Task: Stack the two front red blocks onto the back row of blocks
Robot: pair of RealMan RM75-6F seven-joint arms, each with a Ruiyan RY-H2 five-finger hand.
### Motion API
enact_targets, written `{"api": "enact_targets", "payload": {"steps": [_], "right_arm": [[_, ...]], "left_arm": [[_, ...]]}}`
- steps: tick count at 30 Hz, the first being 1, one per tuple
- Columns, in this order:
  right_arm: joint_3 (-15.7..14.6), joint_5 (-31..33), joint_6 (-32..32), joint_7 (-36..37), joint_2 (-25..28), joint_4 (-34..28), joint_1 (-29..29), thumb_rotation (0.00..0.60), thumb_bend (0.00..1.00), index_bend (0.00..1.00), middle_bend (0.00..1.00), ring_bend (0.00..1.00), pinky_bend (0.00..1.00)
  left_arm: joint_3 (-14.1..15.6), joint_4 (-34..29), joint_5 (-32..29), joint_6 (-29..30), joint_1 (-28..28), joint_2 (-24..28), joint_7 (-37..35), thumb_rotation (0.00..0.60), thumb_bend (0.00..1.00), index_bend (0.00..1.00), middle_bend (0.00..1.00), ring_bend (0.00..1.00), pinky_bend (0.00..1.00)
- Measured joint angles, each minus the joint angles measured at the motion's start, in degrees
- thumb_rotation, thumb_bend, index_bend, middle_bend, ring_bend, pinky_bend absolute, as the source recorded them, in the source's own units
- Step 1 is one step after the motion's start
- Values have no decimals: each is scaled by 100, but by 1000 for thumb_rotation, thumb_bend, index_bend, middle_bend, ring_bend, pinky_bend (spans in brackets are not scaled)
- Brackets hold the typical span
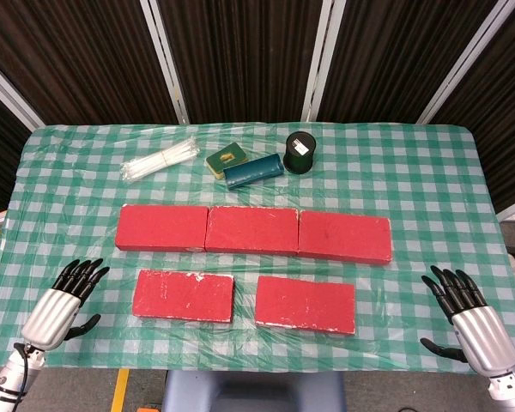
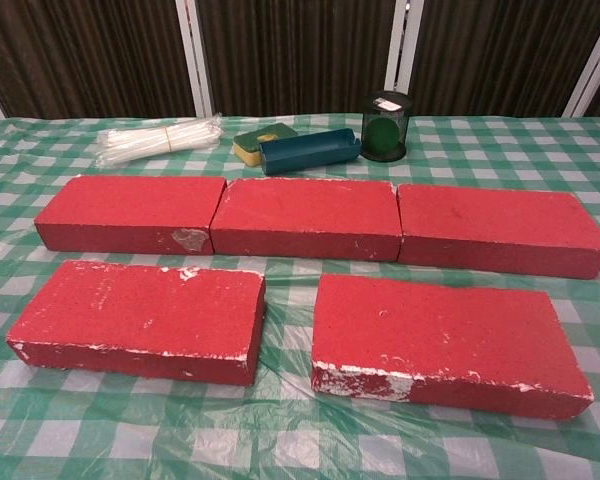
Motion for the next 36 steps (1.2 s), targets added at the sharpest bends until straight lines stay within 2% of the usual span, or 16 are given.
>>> {"api": "enact_targets", "payload": {"steps": [4,7,11,13,18,23,32,36], "right_arm": [[5,25,-47,23,1,-23,20,600,102,0,0,0,0],[-3,31,-148,10,3,-56,57,600,102,0,0,0,0],[-74,-81,-219,-61,0,-103,85,600,102,0,0,0,0],[-104,-106,-246,-86,6,-126,87,600,102,0,0,0,0],[-154,-82,-393,-150,51,-199,108,600,102,0,0,0,0],[-196,-93,-534,-186,75,-226,160,600,102,0,0,0,0],[-169,34,-532,-173,128,-253,142,600,102,0,0,0,0],[-167,67,-543,-147,145,-252,140,600,102,0,0,0,0]], "left_arm": [[82,39,211,25,-59,-3,-307,600,280,0,0,0,0],[184,117,420,-28,-199,-32,-864,600,279,0,0,0,0],[335,235,804,-285,-597,-149,-1795,600,281,0,0,0,0],[389,243,1002,-431,-813,-240,-1975,600,287,0,0,0,0],[462,175,1338,-698,-1251,-444,-2192,600,291,0,0,0,2],[413,217,1485,-979,-1714,-783,-2376,600,276,0,0,0,0],[301,518,1095,-2017,-2395,-1207,-2362,600,269,0,0,0,0],[295,634,920,-2233,-2543,-1267,-2299,600,270,0,0,0,0]]}}
